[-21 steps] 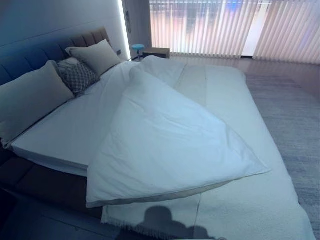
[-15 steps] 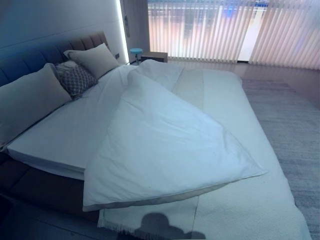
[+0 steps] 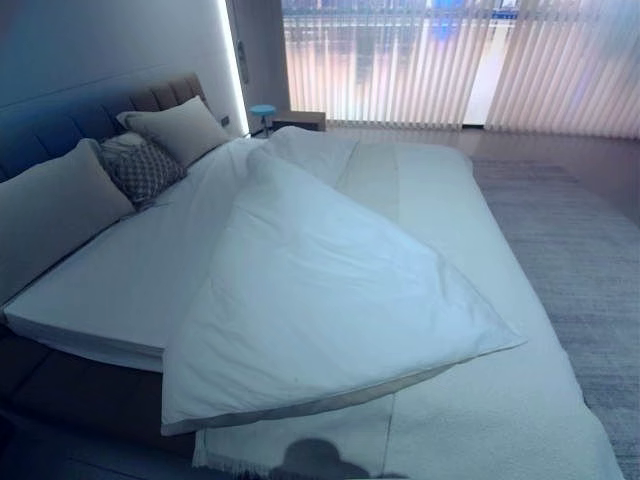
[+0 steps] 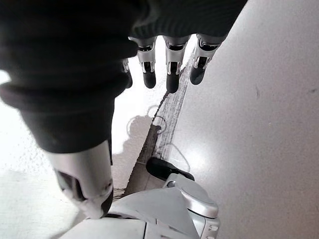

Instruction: Make the bed

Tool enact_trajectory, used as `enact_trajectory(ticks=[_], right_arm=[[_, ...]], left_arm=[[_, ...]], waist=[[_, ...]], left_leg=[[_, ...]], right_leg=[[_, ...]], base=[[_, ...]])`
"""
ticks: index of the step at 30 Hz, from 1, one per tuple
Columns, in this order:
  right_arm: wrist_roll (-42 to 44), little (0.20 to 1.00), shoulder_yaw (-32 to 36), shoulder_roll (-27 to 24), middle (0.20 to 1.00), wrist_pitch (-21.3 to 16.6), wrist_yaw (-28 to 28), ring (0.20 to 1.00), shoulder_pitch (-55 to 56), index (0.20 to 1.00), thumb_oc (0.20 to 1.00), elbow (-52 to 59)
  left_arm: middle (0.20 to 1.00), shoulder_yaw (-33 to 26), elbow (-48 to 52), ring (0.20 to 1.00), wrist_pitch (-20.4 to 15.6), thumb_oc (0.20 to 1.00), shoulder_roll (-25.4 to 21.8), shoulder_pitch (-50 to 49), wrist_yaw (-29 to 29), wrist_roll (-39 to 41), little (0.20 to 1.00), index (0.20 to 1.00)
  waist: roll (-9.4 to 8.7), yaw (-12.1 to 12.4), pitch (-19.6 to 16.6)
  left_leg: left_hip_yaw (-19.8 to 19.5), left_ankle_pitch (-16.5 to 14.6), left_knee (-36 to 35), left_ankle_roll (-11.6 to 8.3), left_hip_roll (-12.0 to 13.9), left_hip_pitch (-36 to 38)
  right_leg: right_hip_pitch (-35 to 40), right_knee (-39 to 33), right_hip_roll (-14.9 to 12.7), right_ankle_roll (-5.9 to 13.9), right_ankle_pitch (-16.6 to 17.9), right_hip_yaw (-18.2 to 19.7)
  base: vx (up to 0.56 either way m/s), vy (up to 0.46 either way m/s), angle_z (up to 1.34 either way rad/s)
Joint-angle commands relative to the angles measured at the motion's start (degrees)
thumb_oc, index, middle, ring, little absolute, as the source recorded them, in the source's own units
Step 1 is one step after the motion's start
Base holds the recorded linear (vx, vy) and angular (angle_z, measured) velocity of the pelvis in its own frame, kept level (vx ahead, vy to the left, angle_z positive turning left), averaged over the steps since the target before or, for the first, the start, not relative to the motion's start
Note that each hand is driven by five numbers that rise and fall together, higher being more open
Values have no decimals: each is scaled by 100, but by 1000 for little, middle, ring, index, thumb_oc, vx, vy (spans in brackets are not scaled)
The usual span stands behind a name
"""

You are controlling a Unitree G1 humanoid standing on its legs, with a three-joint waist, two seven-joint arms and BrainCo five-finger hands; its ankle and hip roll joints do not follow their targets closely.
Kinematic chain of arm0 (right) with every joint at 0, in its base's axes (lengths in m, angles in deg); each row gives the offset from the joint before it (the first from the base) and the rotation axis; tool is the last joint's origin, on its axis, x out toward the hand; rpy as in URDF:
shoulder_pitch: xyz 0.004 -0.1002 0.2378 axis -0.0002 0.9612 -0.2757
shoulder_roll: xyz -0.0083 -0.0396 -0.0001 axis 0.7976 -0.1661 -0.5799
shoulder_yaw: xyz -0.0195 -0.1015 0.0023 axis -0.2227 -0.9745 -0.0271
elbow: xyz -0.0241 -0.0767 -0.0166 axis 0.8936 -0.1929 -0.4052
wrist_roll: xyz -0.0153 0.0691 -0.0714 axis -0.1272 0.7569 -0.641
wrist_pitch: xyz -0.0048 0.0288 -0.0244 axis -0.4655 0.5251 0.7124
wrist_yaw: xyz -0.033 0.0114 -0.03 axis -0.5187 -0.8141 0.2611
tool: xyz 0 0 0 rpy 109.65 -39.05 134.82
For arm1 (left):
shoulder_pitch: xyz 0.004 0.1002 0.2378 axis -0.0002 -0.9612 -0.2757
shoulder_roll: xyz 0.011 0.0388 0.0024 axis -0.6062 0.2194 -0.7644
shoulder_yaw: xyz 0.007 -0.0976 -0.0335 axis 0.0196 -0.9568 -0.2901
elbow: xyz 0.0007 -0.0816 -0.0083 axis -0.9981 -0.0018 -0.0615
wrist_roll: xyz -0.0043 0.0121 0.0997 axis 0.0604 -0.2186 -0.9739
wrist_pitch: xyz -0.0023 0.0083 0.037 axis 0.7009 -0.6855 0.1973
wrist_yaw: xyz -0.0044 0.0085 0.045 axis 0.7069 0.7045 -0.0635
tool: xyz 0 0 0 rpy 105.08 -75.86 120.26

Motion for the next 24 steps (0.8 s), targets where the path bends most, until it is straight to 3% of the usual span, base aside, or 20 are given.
enact_trajectory(ticks=[1, 5, 8, 9, 10, 13, 17, 24], right_arm=[[386, 1000, 72, -50, 1000, -73, 130, 1000, -547, 1000, 1000, -52], [947, 1000, 213, -19, 1000, -104, 235, 1000, -753, 1000, 1000, 174], [1702, 1000, 364, -31, 1000, -183, 365, 1000, -1092, 1000, 1000, 451], [2396, 1000, 471, -33, 1000, -308, 489, 1000, -1432, 1000, 1000, 720], [2398, 1000, 471, -33, 1000, -307, 491, 1000, -1435, 1000, 1000, 720], [4206, 1000, 713, 98, 1000, -846, 875, 1000, -2158, 1000, 1000, 1398], [5234, 1000, 780, 211, 1000, -1246, 1229, 1000, -2772, 1000, 1000, 1639], [5247, 1000, 773, -328, 1000, -1223, 1686, 1000, -4297, 1000, 1000, 1102]], left_arm=[[1000, -126, -242, 1000, -25, 1000, 92, 389, 117, 18, 1000, 1000], [1000, -113, -227, 1000, -24, 1000, 84, 463, 182, 120, 1000, 1000], [1000, -49, -152, 1000, -46, 1000, 55, 622, 257, 240, 1000, 1000], [1000, 34, -84, 1000, -76, 1000, 43, 788, 345, 401, 1000, 1000], [1000, 34, -85, 1000, -76, 1000, 44, 792, 345, 402, 1000, 1000], [1000, 285, 129, 1000, -175, 1000, 109, 1082, 582, 817, 1000, 1000], [1000, 517, 178, 1000, -191, 1000, 183, 1289, 741, 1062, 1000, 1000], [1000, 860, 486, 1000, -233, 1000, 260, 1549, 864, 1464, 1000, 1000]], waist=[[-117, -1, 255], [-110, 18, 322], [-75, 30, 470], [-35, 40, 638], [-35, 40, 635], [64, 75, 986], [136, 124, 1151], [302, 259, 1414]], left_leg=[[-28, -209, 35, -84, -258, -65], [-37, -189, 35, -91, -252, -175], [-51, -128, 35, -102, -241, -373], [-67, -61, 35, -115, -240, -565], [-68, -59, 35, -115, -240, -572], [-92, 88, 49, -129, -258, -1012], [-91, 160, 88, -138, -287, -1328], [-114, 290, 63, -150, -313, -1845]], right_leg=[[-28, 105, -124, 466, 67, -39], [-118, 89, -134, 470, 91, -49], [-335, 123, -150, 475, 126, -45], [-545, 178, -164, 475, 164, -52], [-554, 183, -165, 475, 163, -52], [-1046, 280, -209, 477, 272, -29], [-1345, 299, -239, 477, 360, -5], [-1862, 274, -280, 470, 487, 76]], base=[[0, 0, 0], [0, 0, 0], [-64, 5, 0], [-128, 13, -1], [-140, 16, 0], [-123, 21, 5], [-29, 7, -1], [4, 9, -2]])
